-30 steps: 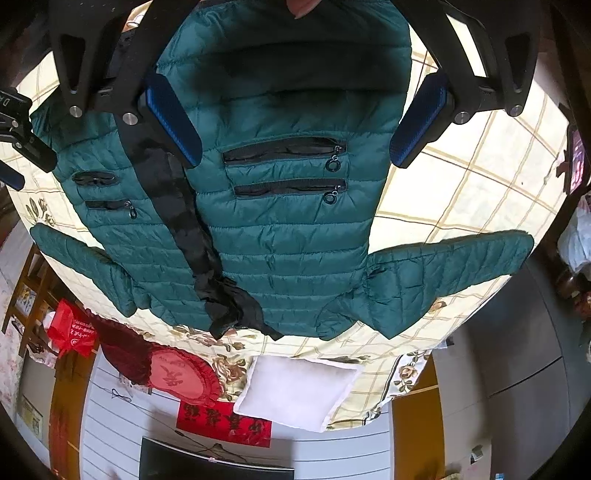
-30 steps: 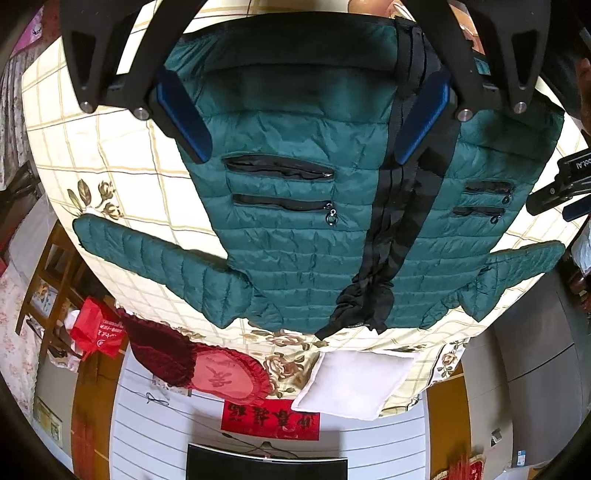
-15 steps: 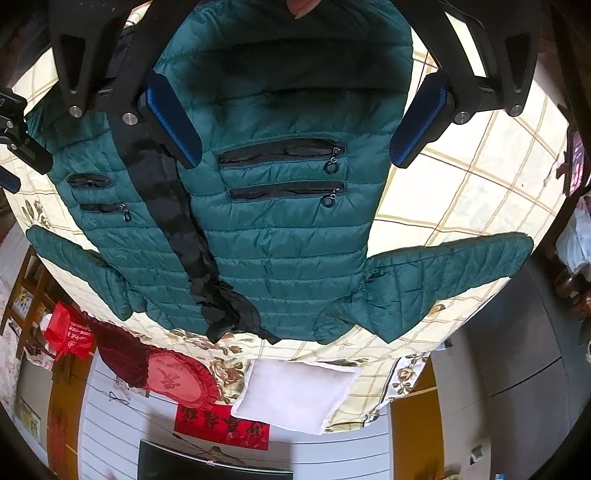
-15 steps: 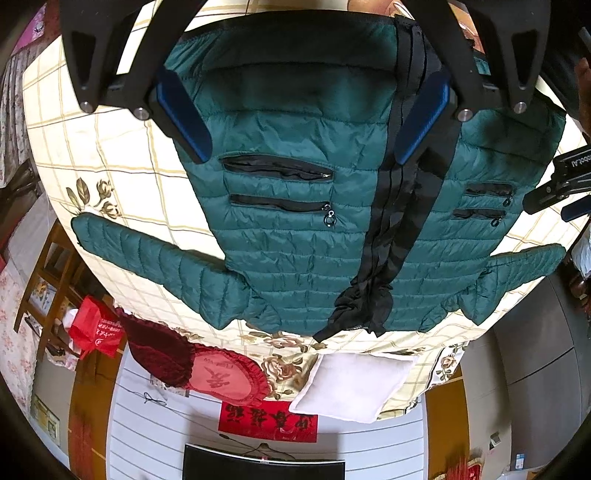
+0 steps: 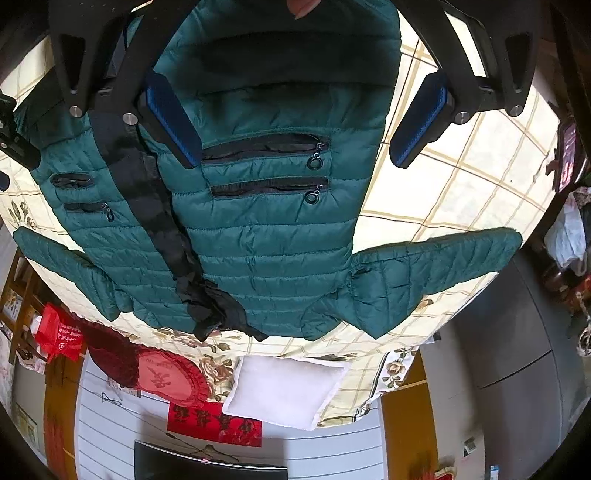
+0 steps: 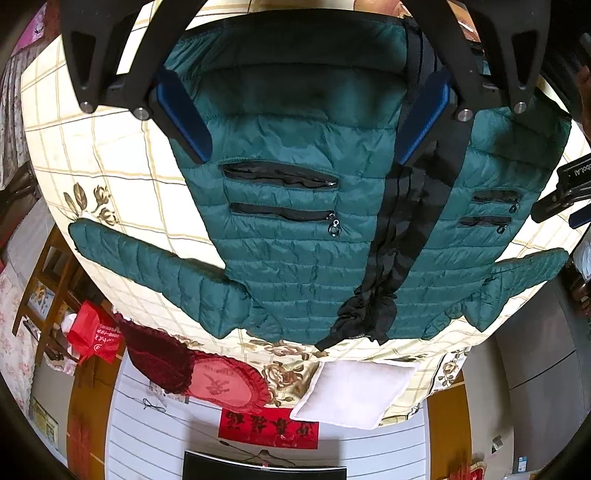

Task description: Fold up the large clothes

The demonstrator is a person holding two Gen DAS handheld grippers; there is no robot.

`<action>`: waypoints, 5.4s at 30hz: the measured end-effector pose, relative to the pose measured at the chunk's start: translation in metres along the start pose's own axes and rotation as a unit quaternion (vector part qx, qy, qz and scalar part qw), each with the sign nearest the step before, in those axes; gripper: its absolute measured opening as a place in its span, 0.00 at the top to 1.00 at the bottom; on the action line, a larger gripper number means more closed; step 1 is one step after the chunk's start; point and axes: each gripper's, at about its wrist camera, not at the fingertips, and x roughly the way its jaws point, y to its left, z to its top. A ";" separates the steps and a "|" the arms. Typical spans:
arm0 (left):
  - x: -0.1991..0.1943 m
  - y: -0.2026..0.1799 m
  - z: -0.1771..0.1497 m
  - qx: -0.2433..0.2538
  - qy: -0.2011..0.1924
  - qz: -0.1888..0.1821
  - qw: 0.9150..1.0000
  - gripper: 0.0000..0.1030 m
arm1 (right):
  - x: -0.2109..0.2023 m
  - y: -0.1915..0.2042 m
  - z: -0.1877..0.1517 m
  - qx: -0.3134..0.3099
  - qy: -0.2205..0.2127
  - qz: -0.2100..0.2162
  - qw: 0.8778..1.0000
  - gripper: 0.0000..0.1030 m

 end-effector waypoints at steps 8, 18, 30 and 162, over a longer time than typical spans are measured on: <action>0.009 0.000 -0.002 0.000 0.007 0.001 1.000 0.16 | 0.012 -0.007 -0.003 -0.002 0.014 -0.003 1.000 0.02; 0.025 0.001 -0.002 0.002 0.017 0.007 1.000 0.16 | 0.031 -0.028 0.003 0.018 0.027 -0.006 0.999 0.02; 0.041 -0.003 0.000 0.006 0.028 0.006 1.000 0.16 | 0.044 -0.032 0.008 0.019 0.034 -0.006 0.999 0.02; 0.112 0.355 0.107 -0.361 -0.125 -0.052 0.923 1.00 | 0.041 -0.055 0.019 -0.032 -0.030 -0.040 0.998 0.02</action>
